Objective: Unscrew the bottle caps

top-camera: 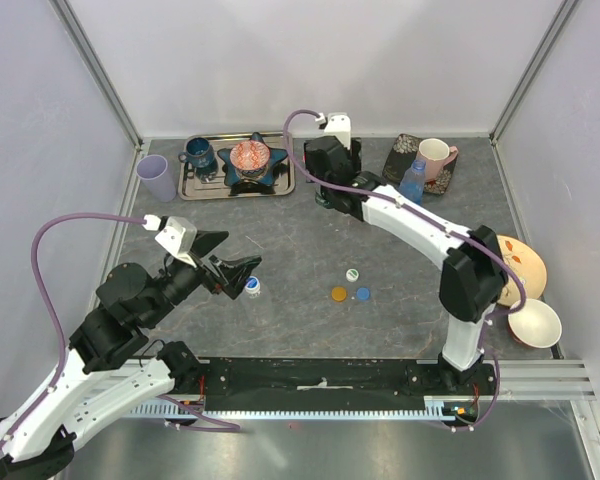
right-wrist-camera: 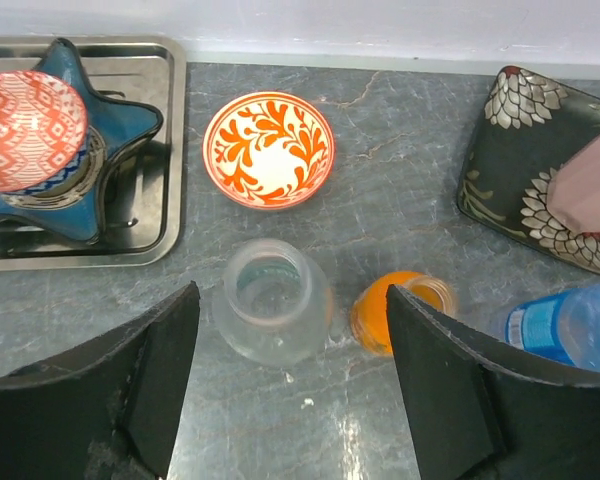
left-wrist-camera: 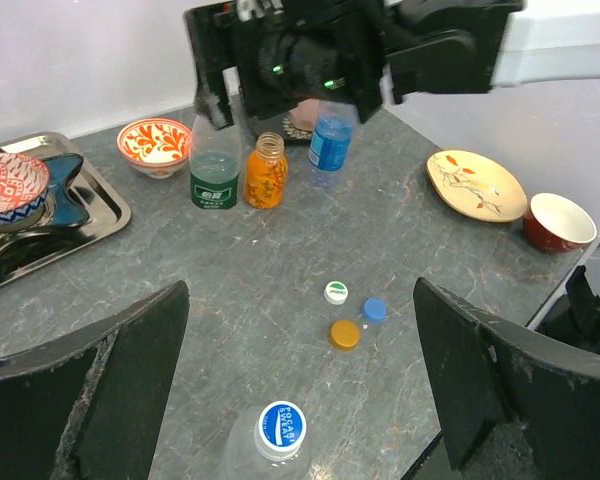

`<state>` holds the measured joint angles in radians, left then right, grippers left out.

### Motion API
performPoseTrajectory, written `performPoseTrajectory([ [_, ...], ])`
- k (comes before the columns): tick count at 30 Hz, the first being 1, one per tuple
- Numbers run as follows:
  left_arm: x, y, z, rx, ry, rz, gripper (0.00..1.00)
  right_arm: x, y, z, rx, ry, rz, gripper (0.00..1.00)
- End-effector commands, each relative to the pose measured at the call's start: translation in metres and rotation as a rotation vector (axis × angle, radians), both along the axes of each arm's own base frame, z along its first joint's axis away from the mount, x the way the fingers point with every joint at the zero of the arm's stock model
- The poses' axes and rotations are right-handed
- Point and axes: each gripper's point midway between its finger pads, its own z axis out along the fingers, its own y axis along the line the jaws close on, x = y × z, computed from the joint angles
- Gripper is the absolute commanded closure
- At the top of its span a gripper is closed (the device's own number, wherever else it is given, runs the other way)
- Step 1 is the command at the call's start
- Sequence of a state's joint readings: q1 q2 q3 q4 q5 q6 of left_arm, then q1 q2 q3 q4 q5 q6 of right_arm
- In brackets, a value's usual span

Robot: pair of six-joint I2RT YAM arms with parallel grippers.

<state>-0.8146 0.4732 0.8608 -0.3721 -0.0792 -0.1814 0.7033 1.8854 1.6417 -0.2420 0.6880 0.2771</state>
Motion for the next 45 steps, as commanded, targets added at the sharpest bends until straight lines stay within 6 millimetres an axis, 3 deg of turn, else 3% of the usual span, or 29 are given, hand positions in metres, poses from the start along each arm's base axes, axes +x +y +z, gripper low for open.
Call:
performPoseTrajectory([
  [1,0.004,0.013,0.024,-0.04,-0.041,0.067,0.0,-0.036,-0.007,0.081,0.151,-0.102,0.037,0.17],
  [3,0.006,0.02,0.029,-0.05,-0.049,0.1,0.0,-0.058,-0.001,0.088,0.159,-0.099,0.08,0.16],
  [4,0.006,0.024,0.032,-0.059,-0.054,0.117,0.0,-0.073,-0.002,0.104,0.178,-0.12,0.115,0.16],
  [5,0.007,0.027,0.031,-0.061,-0.05,0.134,0.0,-0.086,0.008,0.095,0.174,-0.089,0.186,0.16],
  [6,0.01,0.034,0.032,-0.071,-0.048,0.175,0.0,-0.104,0.022,0.095,0.183,-0.082,0.251,0.16],
  [7,0.01,0.039,0.032,-0.077,-0.045,0.198,0.0,-0.119,0.022,0.106,0.195,-0.096,0.296,0.16],
  [8,0.012,0.048,0.032,-0.085,-0.046,0.242,0.0,-0.136,0.036,0.092,0.198,-0.052,0.397,0.16],
  [10,0.012,0.058,0.03,-0.097,-0.044,0.284,0.0,-0.168,0.053,0.093,0.229,-0.03,0.526,0.16],
  [12,0.011,0.076,0.026,-0.121,-0.038,0.359,0.0,-0.202,0.074,0.075,0.247,0.032,0.646,0.16],
  [14,0.01,0.089,0.023,-0.145,-0.031,0.41,0.0,-0.223,0.084,0.065,0.254,0.06,0.696,0.16],
  [15,0.008,0.099,0.02,-0.163,-0.027,0.446,0.0,-0.241,0.097,0.062,0.252,0.07,0.748,0.16],
  [18,0.002,0.114,0.017,-0.204,-0.024,0.486,0.0,-0.269,0.122,0.056,0.238,0.082,0.819,0.15],
  [19,0.001,0.115,0.014,-0.201,-0.02,0.489,0.0,-0.273,0.131,0.048,0.223,0.094,0.831,0.14],
  [25,-0.007,0.125,0.01,-0.205,-0.003,0.499,0.01,-0.293,0.173,0.05,0.252,0.085,0.869,0.1],
  [29,-0.012,0.129,0.011,-0.221,-0.002,0.492,0.01,-0.295,0.186,0.042,0.242,0.091,0.866,0.09],
  [33,-0.015,0.13,0.008,-0.225,0.006,0.484,0.01,-0.291,0.192,0.018,0.204,0.122,0.846,0.11],
  [39,-0.016,0.129,0.005,-0.222,0.013,0.475,0.01,-0.288,0.189,-0.002,0.169,0.145,0.818,0.24],
  [45,-0.015,0.125,0.003,-0.216,0.021,0.468,0.01,-0.287,0.187,-0.007,0.16,0.147,0.804,0.55],
])
